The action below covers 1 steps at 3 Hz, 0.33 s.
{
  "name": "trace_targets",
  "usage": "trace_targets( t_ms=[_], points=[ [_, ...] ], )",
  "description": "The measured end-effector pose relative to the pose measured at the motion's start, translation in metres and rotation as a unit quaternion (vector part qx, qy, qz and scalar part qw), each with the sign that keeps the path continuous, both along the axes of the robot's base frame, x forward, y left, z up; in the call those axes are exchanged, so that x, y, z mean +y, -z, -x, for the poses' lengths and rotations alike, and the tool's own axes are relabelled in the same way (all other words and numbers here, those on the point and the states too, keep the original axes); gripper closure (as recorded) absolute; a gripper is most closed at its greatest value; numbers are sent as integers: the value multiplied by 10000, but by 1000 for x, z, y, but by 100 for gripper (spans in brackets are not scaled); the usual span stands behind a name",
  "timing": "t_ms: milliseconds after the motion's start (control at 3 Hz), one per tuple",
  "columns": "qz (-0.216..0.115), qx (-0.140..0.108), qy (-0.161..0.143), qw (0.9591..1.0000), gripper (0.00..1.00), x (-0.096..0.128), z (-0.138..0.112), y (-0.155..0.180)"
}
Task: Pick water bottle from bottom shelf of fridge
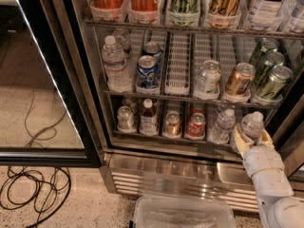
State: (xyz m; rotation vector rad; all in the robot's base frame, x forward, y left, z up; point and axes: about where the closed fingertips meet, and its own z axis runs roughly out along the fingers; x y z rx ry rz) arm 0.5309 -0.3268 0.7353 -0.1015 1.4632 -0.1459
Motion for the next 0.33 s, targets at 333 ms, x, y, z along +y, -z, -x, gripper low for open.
trace_targets(
  t_ms=[333],
  points=[
    [0, 0, 0, 10000, 100, 0, 0, 0]
  ],
)
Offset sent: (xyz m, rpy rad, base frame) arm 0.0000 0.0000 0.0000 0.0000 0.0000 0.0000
